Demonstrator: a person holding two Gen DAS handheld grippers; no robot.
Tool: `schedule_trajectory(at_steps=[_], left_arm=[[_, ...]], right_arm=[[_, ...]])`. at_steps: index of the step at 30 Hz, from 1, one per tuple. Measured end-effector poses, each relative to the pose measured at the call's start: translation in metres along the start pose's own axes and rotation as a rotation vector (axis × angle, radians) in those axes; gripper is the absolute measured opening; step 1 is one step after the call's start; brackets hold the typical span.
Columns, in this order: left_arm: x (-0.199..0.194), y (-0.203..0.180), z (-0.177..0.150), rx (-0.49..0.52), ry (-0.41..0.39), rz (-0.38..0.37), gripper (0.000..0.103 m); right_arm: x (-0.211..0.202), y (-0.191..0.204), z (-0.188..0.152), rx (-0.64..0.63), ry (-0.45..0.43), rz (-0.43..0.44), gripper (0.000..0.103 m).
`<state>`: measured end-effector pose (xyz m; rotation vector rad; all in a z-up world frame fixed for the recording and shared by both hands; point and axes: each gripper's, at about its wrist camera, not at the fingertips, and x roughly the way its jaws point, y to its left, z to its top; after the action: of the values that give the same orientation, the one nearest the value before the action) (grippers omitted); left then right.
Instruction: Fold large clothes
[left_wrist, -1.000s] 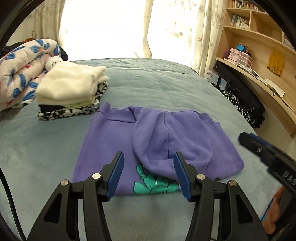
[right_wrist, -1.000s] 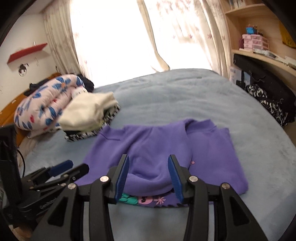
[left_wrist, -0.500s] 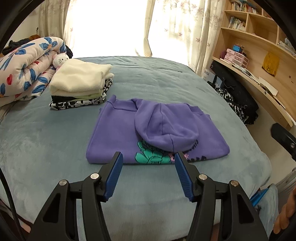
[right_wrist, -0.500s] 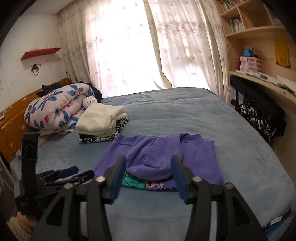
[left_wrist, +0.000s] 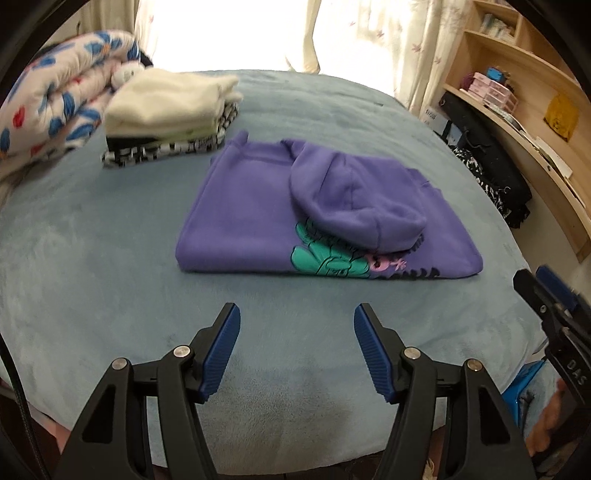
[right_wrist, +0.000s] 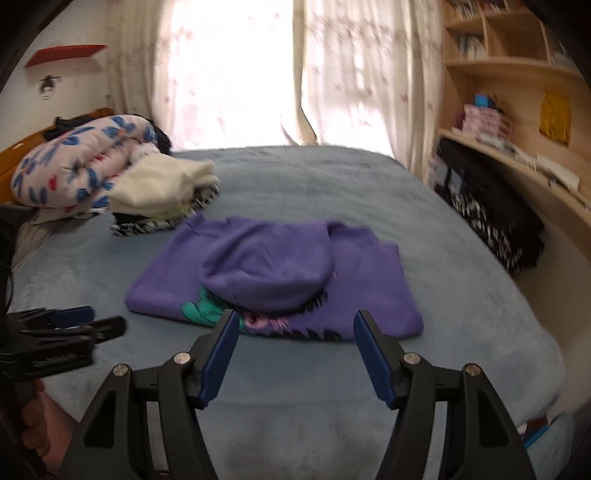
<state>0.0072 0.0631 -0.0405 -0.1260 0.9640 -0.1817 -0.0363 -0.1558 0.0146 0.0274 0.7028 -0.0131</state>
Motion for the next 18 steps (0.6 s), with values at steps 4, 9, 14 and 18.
schedule_trajectory(at_steps=[4,9,14,18], left_arm=[[0.032,0.021,-0.004,-0.069,0.059,-0.039,0.063],[0.075,0.051,-0.007,-0.204,0.119,-0.150,0.063],[0.111,0.080,-0.005,-0.361,0.101,-0.309,0.063],[0.138,0.097,0.002,-0.428,0.066,-0.346,0.063]], right_arm=[[0.018,-0.016,-0.009,0.065,0.015,-0.019,0.065],[0.033,-0.026,-0.010,0.121,-0.018,-0.021,0.065],[0.053,-0.024,-0.002,0.136,-0.043,0.017,0.065],[0.072,-0.015,0.004,0.114,-0.044,0.055,0.064]])
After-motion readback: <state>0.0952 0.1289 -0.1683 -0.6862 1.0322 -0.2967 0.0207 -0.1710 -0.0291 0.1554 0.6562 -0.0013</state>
